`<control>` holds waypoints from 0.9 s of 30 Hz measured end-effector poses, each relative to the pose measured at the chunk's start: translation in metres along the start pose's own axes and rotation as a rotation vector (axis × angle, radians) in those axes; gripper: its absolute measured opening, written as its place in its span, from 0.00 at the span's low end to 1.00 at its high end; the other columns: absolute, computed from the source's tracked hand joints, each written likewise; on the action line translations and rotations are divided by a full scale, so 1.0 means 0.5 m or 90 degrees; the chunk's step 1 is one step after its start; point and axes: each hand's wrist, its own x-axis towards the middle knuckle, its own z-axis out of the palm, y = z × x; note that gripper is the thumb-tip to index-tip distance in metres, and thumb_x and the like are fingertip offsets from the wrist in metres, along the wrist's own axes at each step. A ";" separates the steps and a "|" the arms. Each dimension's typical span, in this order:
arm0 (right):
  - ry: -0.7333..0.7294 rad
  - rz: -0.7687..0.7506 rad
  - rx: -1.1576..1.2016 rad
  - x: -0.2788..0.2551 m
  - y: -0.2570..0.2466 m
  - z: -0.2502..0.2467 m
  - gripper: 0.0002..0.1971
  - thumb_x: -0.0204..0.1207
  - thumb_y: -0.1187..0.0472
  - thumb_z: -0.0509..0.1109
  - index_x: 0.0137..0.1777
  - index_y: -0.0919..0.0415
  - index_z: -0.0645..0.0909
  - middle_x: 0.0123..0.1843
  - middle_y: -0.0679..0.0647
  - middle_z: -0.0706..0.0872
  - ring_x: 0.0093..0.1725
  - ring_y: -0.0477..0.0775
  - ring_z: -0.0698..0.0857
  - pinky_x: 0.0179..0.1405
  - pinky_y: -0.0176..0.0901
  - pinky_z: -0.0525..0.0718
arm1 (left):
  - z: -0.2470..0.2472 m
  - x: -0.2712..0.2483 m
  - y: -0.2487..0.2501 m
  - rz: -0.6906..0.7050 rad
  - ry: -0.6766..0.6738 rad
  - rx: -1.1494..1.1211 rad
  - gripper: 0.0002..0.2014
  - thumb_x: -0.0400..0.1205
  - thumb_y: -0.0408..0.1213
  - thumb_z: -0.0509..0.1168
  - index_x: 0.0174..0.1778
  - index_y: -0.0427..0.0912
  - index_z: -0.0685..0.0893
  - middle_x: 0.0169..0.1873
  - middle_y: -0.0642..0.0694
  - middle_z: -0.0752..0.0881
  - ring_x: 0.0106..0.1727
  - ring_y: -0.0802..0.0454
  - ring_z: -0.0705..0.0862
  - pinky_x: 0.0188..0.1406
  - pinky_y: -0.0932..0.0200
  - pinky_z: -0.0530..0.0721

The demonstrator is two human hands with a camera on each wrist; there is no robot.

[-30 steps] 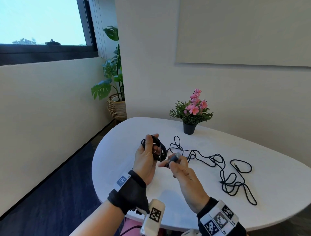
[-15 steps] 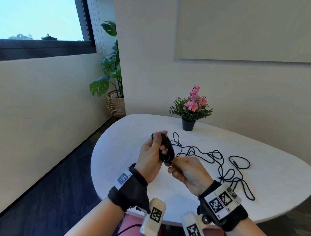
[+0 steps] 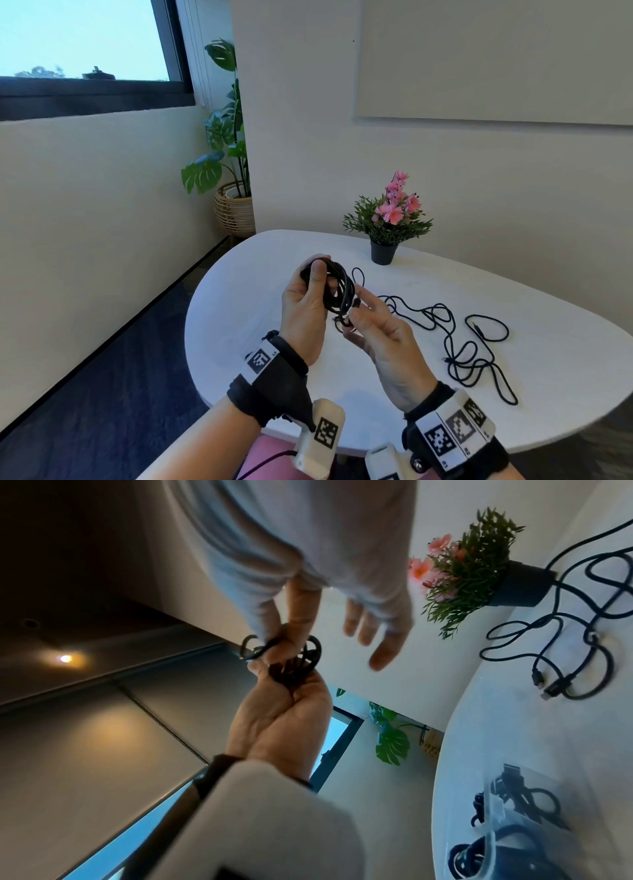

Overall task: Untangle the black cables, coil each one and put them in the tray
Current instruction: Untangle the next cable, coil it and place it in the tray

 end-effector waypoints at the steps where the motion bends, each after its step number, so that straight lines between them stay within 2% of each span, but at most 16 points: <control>1: -0.006 -0.019 0.046 0.001 0.000 -0.001 0.16 0.63 0.44 0.79 0.38 0.57 0.91 0.72 0.41 0.78 0.73 0.56 0.75 0.70 0.59 0.76 | 0.002 -0.001 0.003 0.007 0.004 0.002 0.12 0.74 0.48 0.63 0.46 0.46 0.85 0.34 0.49 0.82 0.39 0.52 0.77 0.45 0.54 0.80; 4: -0.017 -0.062 0.084 -0.001 -0.007 0.000 0.19 0.56 0.42 0.82 0.37 0.57 0.92 0.72 0.42 0.78 0.76 0.51 0.72 0.71 0.59 0.75 | 0.001 -0.002 0.006 0.016 0.027 0.006 0.11 0.74 0.46 0.64 0.46 0.45 0.86 0.36 0.48 0.84 0.42 0.49 0.78 0.49 0.50 0.81; 7: -0.010 -0.052 0.037 0.004 -0.004 0.008 0.10 0.64 0.51 0.79 0.34 0.59 0.91 0.70 0.45 0.80 0.74 0.51 0.75 0.69 0.58 0.78 | -0.004 -0.002 0.000 -0.006 0.042 -0.014 0.12 0.73 0.48 0.65 0.46 0.46 0.87 0.38 0.47 0.85 0.46 0.42 0.77 0.55 0.39 0.79; 8: -0.011 -0.046 0.028 0.007 -0.002 0.012 0.07 0.66 0.57 0.77 0.33 0.60 0.91 0.69 0.47 0.81 0.72 0.52 0.77 0.67 0.57 0.80 | -0.006 -0.003 -0.002 -0.022 0.042 -0.025 0.12 0.73 0.48 0.65 0.47 0.47 0.86 0.38 0.46 0.84 0.46 0.42 0.78 0.54 0.40 0.80; 10: -0.007 -0.045 0.025 0.015 0.000 0.019 0.08 0.71 0.68 0.73 0.32 0.65 0.90 0.63 0.52 0.85 0.65 0.51 0.83 0.62 0.55 0.84 | -0.007 -0.005 -0.006 -0.061 0.029 -0.058 0.13 0.75 0.48 0.63 0.49 0.47 0.85 0.38 0.47 0.84 0.43 0.46 0.81 0.44 0.49 0.85; 12: 0.026 -0.044 0.035 0.025 0.001 0.021 0.08 0.71 0.74 0.72 0.32 0.71 0.89 0.57 0.59 0.87 0.58 0.47 0.86 0.56 0.53 0.87 | -0.007 -0.010 -0.008 -0.091 0.006 -0.099 0.12 0.78 0.47 0.61 0.51 0.45 0.83 0.37 0.47 0.85 0.40 0.49 0.84 0.36 0.55 0.86; 13: 0.047 -0.048 0.034 0.030 0.002 0.020 0.08 0.71 0.76 0.72 0.31 0.74 0.87 0.54 0.62 0.87 0.55 0.47 0.87 0.51 0.49 0.89 | -0.005 -0.014 -0.006 -0.098 -0.008 -0.112 0.11 0.80 0.45 0.59 0.51 0.44 0.82 0.36 0.47 0.86 0.38 0.50 0.86 0.35 0.57 0.86; 15: 0.081 -0.061 0.023 0.040 0.013 0.015 0.09 0.71 0.78 0.71 0.30 0.81 0.84 0.50 0.62 0.87 0.53 0.55 0.88 0.42 0.41 0.88 | -0.004 -0.019 -0.001 -0.110 -0.044 -0.108 0.10 0.85 0.41 0.55 0.51 0.42 0.80 0.35 0.48 0.87 0.37 0.52 0.88 0.35 0.59 0.86; 16: 0.093 -0.063 0.021 0.044 0.021 0.013 0.11 0.72 0.77 0.70 0.29 0.84 0.82 0.50 0.63 0.87 0.52 0.60 0.88 0.41 0.41 0.88 | -0.004 -0.019 0.001 -0.114 -0.060 -0.090 0.10 0.85 0.39 0.54 0.52 0.40 0.79 0.37 0.48 0.87 0.38 0.53 0.88 0.37 0.59 0.86; 18: 0.118 -0.059 0.013 0.049 0.039 0.010 0.12 0.72 0.75 0.71 0.31 0.86 0.80 0.52 0.65 0.87 0.50 0.66 0.88 0.45 0.48 0.89 | -0.010 -0.016 0.002 -0.105 -0.082 -0.022 0.10 0.86 0.38 0.54 0.53 0.40 0.79 0.42 0.46 0.85 0.42 0.53 0.86 0.43 0.59 0.85; 20: 0.146 -0.066 -0.053 0.051 0.048 0.001 0.10 0.72 0.72 0.74 0.30 0.77 0.85 0.52 0.60 0.88 0.51 0.63 0.88 0.51 0.52 0.87 | -0.023 -0.009 0.000 -0.060 -0.095 0.103 0.09 0.87 0.37 0.54 0.54 0.43 0.80 0.45 0.47 0.84 0.47 0.55 0.83 0.49 0.62 0.81; 23: 0.158 -0.091 -0.175 0.048 0.034 -0.011 0.12 0.71 0.66 0.76 0.26 0.62 0.88 0.48 0.50 0.89 0.50 0.51 0.87 0.51 0.47 0.82 | -0.043 -0.005 0.008 0.010 -0.170 0.280 0.10 0.86 0.40 0.58 0.61 0.47 0.79 0.48 0.48 0.85 0.50 0.59 0.83 0.51 0.68 0.80; 25: 0.156 -0.096 -0.212 0.046 0.026 -0.016 0.17 0.71 0.62 0.77 0.20 0.54 0.86 0.45 0.50 0.89 0.47 0.50 0.87 0.48 0.47 0.82 | -0.052 -0.004 0.014 0.046 -0.237 0.402 0.14 0.83 0.43 0.63 0.65 0.48 0.78 0.52 0.48 0.85 0.52 0.59 0.84 0.50 0.69 0.82; 27: 0.157 -0.074 -0.214 0.046 0.026 -0.016 0.18 0.71 0.59 0.77 0.19 0.54 0.85 0.44 0.51 0.89 0.46 0.52 0.88 0.50 0.52 0.84 | -0.056 0.003 0.016 0.103 -0.249 0.556 0.17 0.81 0.43 0.66 0.66 0.48 0.77 0.54 0.50 0.84 0.54 0.59 0.83 0.49 0.73 0.80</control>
